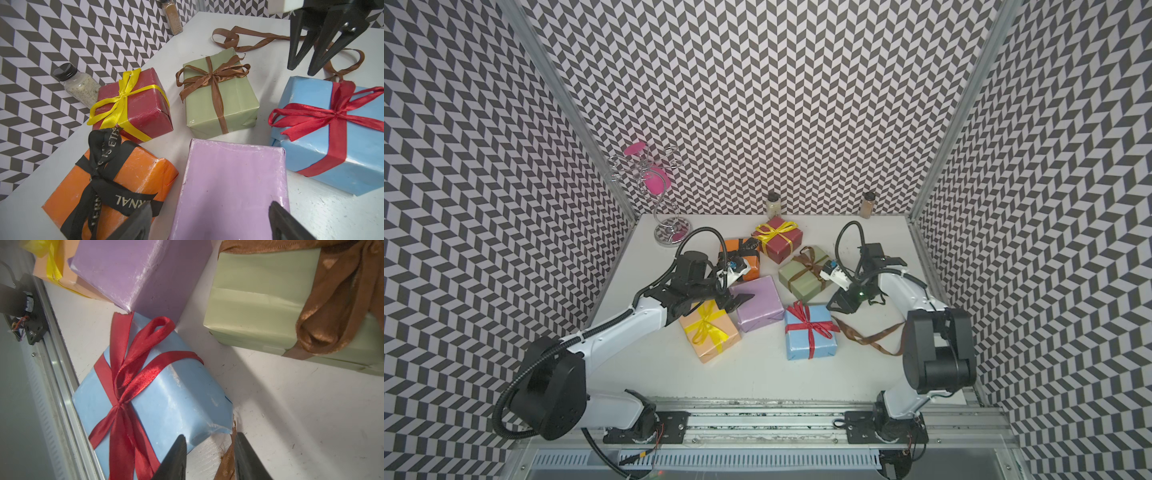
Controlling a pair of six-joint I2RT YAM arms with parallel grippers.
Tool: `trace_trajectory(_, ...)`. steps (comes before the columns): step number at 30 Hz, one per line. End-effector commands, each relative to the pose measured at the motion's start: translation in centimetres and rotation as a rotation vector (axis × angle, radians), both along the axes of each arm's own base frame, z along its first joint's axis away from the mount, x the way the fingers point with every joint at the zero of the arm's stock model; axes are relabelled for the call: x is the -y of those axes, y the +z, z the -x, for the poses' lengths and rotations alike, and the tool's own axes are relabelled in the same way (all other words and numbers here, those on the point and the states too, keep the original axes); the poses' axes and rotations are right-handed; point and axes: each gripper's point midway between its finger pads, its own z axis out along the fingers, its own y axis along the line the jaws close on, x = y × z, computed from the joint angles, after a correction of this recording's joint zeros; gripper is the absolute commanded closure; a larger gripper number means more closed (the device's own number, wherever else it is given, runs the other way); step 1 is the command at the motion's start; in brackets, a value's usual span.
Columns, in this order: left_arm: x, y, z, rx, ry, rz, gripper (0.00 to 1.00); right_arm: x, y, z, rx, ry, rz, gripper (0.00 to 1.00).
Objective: Untie the ribbon bows on the gift boxes
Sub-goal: Adjust the gift box at the center of the board, then untie the ribbon from the gift box.
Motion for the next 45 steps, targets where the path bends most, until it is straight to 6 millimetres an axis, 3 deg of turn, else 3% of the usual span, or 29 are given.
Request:
trace_trajectory(1, 2.1, 1.1, 0.9, 0.043, -0.079, -0.008, 0.12, 0.8, 1.2, 1.4, 0.026, 0.053, -0.004, 0.48)
trace_trajectory(4, 3.9, 0.6, 1.5, 0.041, -0.116, -0.015, 0.12, 0.7, 1.9, 2.5, 0.015, 0.078, -0.037, 0.38)
trace_trajectory(9, 6.7, -0.4, 1.4, 0.047, -0.145, -0.037, 0.12, 0.0, 1.6, 4.9, -0.063, 0.121, -0.092, 0.36)
trace_trajectory(13, 8.9, -0.9, 1.6, 0.029, -0.176, -0.045, 0.13, 0.1, 0.8, 5.5, -0.075, 0.116, -0.088, 0.34)
trace_trajectory(18, 10.2, -1.2, 2.2, 0.035, -0.193, -0.042, 0.13, 0.1, 0.3, 5.6, -0.083, 0.112, -0.087, 0.34)
trace_trajectory(23, 11.2, -1.8, 2.7, 0.025, -0.203, -0.048, 0.13, -0.2, 0.1, 7.0, -0.133, 0.165, -0.116, 0.35)
trace_trajectory(28, 12.0, -2.1, 1.6, 0.014, -0.149, -0.043, 0.13, -0.2, -0.2, 8.1, -0.17, 0.198, -0.122, 0.35)
trace_trajectory(37, 13.1, -2.7, 1.6, 0.004, -0.145, -0.046, 0.13, -0.4, -0.2, 7.9, -0.175, 0.2, -0.14, 0.41)
trace_trajectory(45, 13.8, -3.5, 1.5, 0.011, -0.122, -0.063, 0.13, -0.5, 0.1, 8.4, -0.192, 0.22, -0.154, 0.61)
